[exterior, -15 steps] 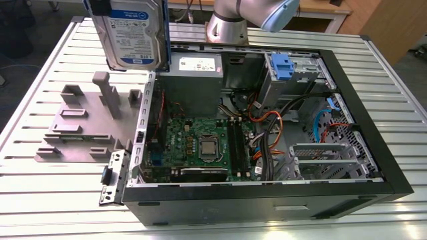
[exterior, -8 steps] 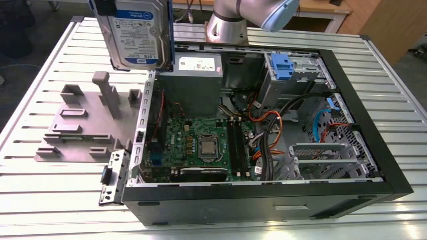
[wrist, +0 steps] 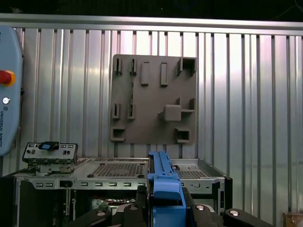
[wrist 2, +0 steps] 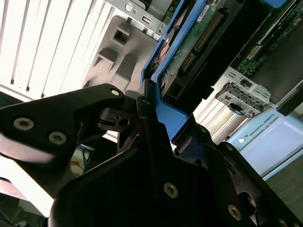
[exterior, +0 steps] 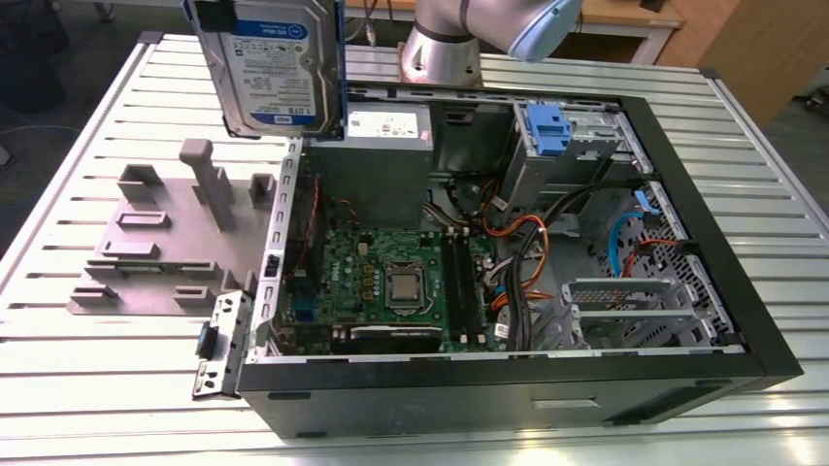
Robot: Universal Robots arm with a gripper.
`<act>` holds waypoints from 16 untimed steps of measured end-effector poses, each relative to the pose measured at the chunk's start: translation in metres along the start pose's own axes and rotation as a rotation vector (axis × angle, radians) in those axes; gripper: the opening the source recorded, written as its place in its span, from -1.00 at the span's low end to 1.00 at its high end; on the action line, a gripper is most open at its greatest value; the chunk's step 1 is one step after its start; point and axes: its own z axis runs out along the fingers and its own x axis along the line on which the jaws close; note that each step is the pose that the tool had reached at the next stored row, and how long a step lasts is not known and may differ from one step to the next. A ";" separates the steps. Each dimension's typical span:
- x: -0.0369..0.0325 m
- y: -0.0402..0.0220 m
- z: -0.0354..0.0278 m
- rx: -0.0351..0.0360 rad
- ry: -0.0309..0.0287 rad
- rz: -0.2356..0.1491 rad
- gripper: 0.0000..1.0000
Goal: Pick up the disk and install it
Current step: 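Pick up the disk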
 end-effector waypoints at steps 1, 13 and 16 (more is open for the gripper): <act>0.0000 -0.0008 0.0000 0.0000 0.0000 0.000 -0.27; 0.0000 -0.0105 -0.0003 0.0000 0.0000 0.000 -0.27; 0.0000 -0.0130 -0.0003 0.0001 -0.0001 0.000 -0.27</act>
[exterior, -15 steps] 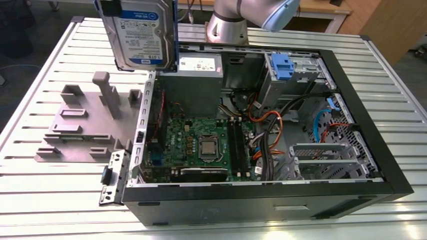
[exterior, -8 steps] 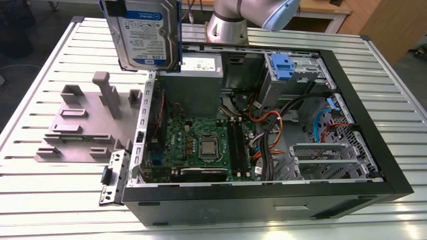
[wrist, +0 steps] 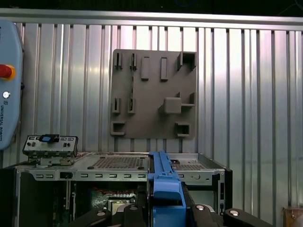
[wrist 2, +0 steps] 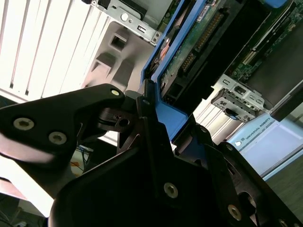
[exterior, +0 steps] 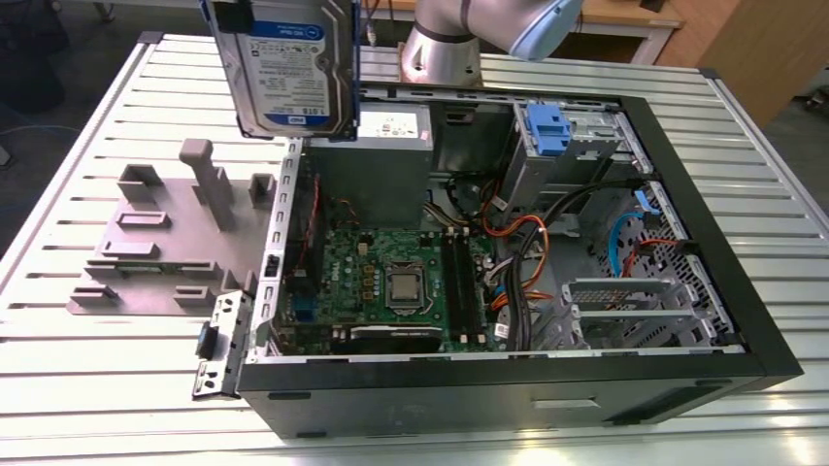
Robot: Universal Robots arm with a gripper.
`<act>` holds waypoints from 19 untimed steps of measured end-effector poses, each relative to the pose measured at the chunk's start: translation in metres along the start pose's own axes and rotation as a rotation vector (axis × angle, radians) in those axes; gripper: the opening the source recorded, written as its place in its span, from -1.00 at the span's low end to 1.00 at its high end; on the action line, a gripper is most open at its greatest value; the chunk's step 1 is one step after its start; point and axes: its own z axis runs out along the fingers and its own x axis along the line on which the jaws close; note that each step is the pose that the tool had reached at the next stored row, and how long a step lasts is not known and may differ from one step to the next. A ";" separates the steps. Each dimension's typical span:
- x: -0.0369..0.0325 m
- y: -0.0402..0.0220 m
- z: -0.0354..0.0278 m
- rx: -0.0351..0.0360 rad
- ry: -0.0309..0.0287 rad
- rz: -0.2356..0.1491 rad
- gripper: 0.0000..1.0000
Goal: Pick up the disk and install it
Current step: 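Pick up the disk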
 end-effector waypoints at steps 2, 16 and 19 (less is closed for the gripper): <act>0.0000 -0.0017 -0.0001 -0.0001 0.0001 0.000 -0.27; 0.0000 -0.0128 -0.0004 -0.0001 0.0001 0.000 -0.27; 0.0000 -0.0151 -0.0004 -0.0001 0.0000 0.000 -0.27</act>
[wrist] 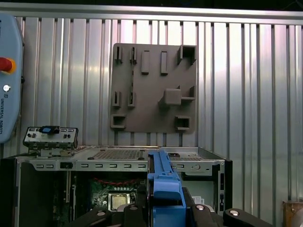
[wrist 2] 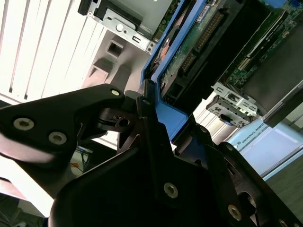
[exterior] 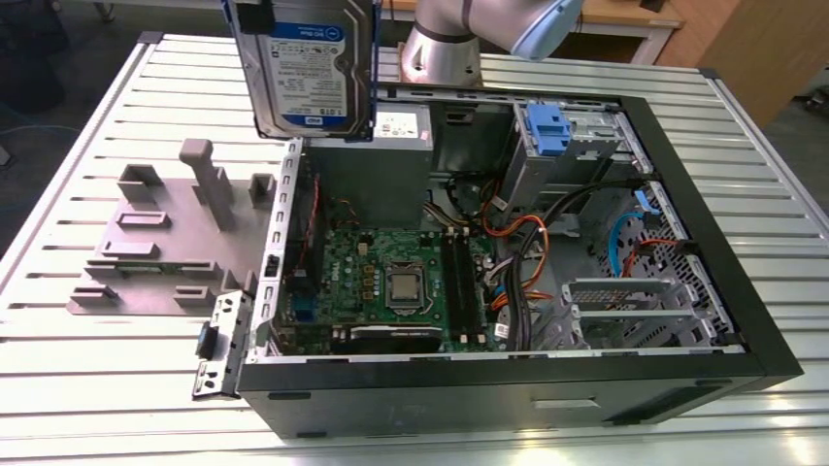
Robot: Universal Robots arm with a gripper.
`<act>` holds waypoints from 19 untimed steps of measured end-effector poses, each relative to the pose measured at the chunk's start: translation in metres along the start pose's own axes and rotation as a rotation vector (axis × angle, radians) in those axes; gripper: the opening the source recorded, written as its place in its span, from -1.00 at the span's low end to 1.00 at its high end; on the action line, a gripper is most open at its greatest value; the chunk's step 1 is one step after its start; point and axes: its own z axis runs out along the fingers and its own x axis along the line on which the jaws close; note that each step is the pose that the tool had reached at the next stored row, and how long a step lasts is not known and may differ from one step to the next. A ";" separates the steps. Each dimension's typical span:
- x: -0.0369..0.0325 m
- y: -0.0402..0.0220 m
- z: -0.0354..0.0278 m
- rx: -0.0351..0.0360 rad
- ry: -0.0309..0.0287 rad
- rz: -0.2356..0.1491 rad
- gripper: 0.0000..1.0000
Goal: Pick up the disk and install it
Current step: 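Pick up the disk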
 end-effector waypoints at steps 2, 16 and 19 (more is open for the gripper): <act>0.0000 -0.0015 0.0000 0.0000 0.0000 0.000 -0.27; 0.0000 -0.0120 -0.0003 0.0000 0.0000 0.000 -0.27; 0.0000 -0.0126 -0.0003 0.0000 0.0000 0.000 -0.27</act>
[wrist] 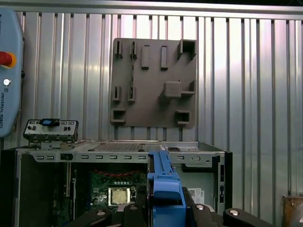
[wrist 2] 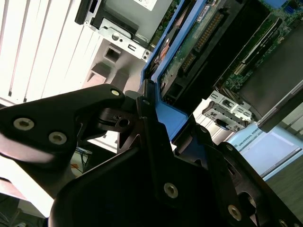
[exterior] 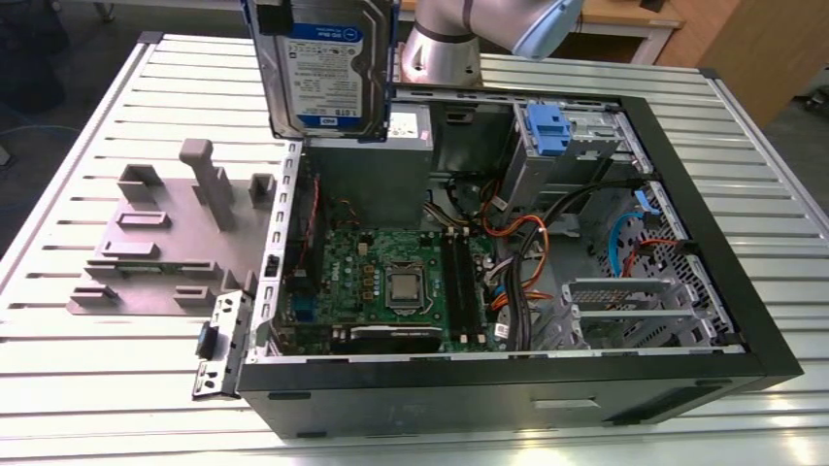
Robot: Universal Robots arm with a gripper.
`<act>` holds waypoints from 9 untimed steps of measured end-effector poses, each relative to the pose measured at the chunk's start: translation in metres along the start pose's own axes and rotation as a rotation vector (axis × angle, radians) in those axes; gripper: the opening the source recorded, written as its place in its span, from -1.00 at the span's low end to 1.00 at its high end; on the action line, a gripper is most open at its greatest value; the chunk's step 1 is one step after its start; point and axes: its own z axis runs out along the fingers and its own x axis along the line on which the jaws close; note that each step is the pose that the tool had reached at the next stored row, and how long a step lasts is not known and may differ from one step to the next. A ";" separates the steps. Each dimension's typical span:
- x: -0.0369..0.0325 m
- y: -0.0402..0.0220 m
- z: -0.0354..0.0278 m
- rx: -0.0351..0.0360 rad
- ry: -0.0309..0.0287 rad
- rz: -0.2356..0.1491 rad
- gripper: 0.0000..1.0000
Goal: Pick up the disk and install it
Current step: 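Pick up the disk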
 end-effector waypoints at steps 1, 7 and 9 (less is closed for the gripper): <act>0.0000 0.0000 0.0000 -0.0001 0.0000 0.000 -0.27; 0.0000 -0.0015 -0.0001 -0.0001 0.0000 0.000 -0.27; 0.0000 -0.0027 -0.0001 0.0000 0.0000 0.000 -0.27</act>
